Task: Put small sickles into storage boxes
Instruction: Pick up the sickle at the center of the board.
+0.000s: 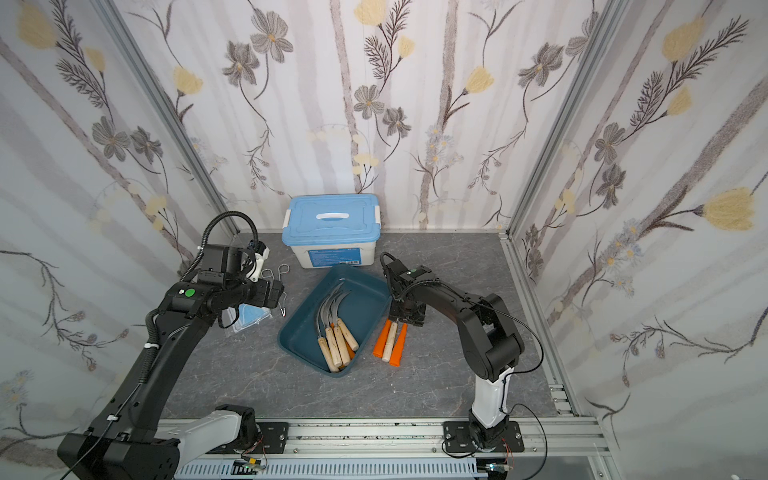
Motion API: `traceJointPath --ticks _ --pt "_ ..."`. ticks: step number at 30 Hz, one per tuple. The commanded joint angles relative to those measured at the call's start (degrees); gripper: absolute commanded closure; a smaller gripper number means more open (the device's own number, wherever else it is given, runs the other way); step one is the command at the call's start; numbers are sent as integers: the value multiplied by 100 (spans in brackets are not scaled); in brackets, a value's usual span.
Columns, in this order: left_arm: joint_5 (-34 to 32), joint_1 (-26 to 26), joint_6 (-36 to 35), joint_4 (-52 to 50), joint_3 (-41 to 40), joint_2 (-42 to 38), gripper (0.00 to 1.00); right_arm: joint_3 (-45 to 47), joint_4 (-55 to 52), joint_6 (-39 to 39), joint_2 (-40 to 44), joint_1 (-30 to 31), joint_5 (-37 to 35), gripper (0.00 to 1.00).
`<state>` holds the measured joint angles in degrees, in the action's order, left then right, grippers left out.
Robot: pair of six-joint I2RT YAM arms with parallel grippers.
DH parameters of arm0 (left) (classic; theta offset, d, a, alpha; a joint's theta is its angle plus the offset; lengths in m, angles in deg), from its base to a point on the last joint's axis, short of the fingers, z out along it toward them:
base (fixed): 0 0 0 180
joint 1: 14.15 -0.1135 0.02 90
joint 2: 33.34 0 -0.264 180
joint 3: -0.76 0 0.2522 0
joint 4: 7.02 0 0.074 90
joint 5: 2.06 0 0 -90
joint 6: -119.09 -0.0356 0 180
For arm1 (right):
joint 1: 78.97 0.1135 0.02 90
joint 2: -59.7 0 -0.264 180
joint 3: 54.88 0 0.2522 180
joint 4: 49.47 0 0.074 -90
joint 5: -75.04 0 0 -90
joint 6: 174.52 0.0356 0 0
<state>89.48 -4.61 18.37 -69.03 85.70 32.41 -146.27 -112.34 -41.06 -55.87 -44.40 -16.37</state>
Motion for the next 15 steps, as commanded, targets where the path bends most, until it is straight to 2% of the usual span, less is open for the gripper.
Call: traceJointPath --ticks 1,15 --pt "0 -9 193 -6 5 40 0 27 131 178 -62 74 -2 40" --pt "-13 -5 235 105 30 159 0 313 317 411 -38 200 -118 43"
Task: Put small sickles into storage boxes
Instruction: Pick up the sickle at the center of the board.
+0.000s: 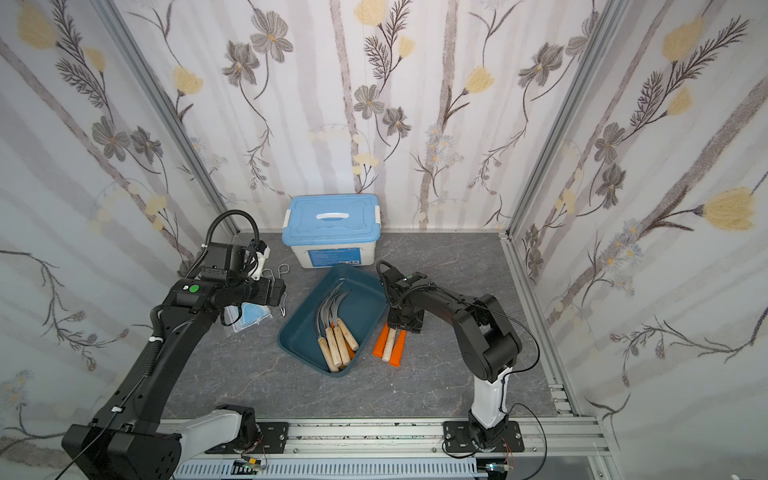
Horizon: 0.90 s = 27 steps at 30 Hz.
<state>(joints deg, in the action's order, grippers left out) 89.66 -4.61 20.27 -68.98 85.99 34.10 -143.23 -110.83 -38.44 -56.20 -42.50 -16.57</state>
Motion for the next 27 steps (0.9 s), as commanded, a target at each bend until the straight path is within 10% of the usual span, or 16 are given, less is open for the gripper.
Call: traceJointPath --ticks 1,27 --pt "-40 -10 47 108 -11 -16 0 31 200 155 -3 10 -88 44" --pt "-18 -5 62 144 52 -29 0 489 475 322 -196 53 -64 53"
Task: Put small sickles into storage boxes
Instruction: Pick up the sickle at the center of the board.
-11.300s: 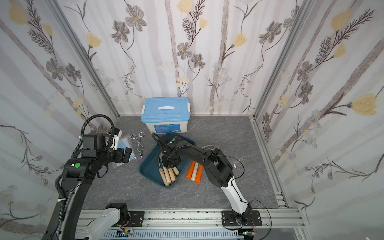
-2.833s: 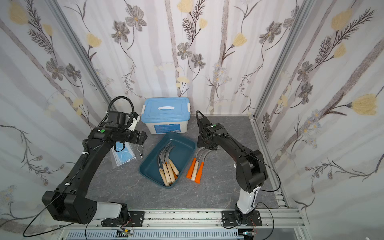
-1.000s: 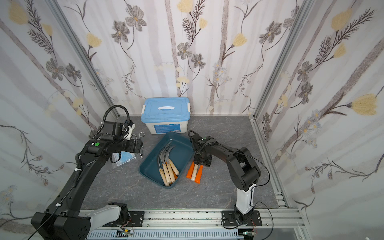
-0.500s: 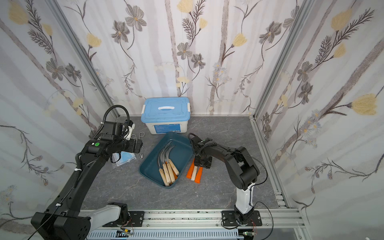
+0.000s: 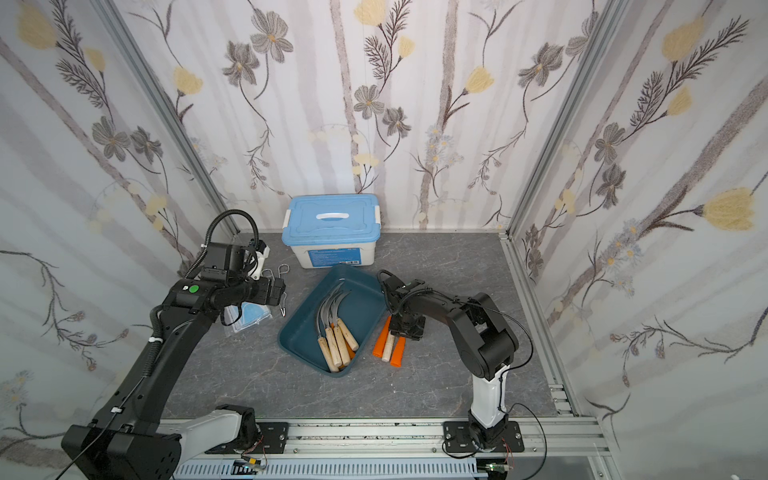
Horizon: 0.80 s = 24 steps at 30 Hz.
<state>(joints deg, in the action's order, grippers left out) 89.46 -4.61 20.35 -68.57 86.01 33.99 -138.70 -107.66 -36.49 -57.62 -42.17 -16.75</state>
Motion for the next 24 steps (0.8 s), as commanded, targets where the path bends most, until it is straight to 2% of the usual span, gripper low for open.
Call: traceJointPath --ticks 1,12,20,22,24 --pt "-2 -5 56 103 50 -18 0 37 158 128 -73 28 -44 54" --pt "24 -7 70 121 40 -22 0 45 185 147 -121 91 -17 64" --pt "23 -5 56 171 76 21 0 63 183 67 -124 91 -12 76" --pt "5 -11 54 177 92 34 0 56 205 9 -114 91 2 88" --pt "5 -12 54 180 103 51 0 45 206 -11 -124 91 6 91"
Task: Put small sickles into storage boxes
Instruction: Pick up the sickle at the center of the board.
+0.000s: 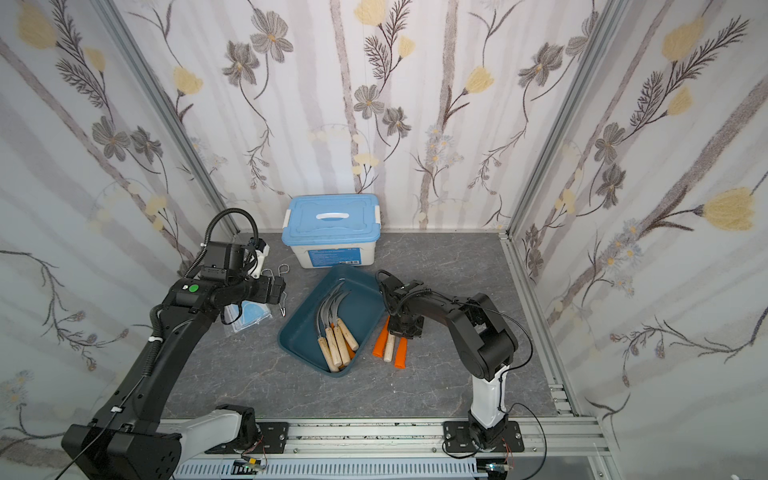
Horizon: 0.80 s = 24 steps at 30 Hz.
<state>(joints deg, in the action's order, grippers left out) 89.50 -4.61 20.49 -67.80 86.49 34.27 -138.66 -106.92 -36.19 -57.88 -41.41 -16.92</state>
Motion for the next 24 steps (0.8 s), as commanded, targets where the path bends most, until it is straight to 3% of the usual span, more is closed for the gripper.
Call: traceJointPath --ticks 1,24 --pt "-3 -7 43 111 55 16 0 41 141 -48 -99 14 45 91" --pt "-29 -5 -37 83 182 105 0 -217 -210 -205 542 -248 -243 91"
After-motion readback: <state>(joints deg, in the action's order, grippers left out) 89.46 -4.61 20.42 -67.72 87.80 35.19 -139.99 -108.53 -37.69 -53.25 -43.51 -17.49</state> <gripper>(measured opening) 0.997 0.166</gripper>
